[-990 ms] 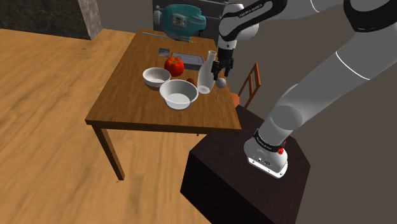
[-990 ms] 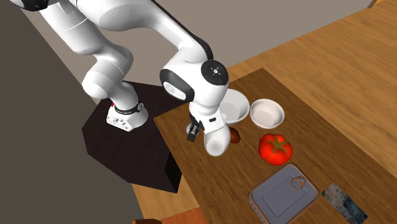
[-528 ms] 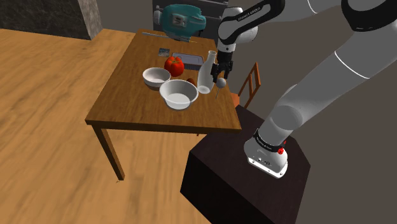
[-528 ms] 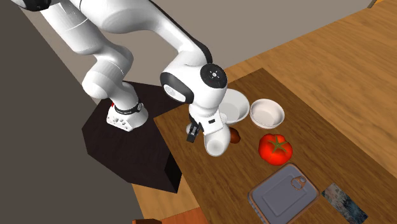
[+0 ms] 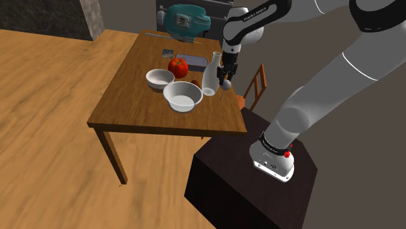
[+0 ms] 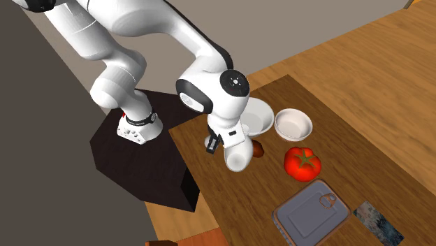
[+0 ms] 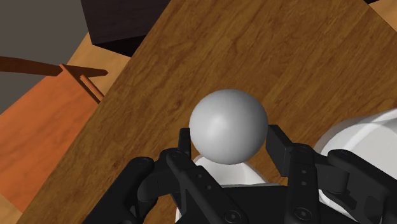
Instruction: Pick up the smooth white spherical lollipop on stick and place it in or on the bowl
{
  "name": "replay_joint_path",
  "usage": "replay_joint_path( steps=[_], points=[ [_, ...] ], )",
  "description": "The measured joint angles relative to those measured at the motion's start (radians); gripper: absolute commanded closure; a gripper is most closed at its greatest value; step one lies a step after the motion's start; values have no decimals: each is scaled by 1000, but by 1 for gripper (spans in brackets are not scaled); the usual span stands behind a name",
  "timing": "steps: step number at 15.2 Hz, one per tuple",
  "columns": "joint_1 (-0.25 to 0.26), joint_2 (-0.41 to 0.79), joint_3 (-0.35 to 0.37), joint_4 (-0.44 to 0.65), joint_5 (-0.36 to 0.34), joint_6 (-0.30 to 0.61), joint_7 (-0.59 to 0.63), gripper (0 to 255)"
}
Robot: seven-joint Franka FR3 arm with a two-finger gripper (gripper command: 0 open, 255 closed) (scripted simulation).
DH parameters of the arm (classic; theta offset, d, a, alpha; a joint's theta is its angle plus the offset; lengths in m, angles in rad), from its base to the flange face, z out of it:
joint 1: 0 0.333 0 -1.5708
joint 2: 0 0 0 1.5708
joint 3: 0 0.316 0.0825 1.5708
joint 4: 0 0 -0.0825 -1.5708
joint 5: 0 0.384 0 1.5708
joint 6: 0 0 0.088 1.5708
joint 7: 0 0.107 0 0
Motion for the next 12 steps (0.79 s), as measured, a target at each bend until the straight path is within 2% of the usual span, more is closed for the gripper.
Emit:
replay_joint_path(
  steps=[5, 12],
  points=[
    [0, -5, 1, 2, -1, -7, 1, 255],
    [-3, -55, 7, 49, -10, -105, 11, 255]
  ],
)
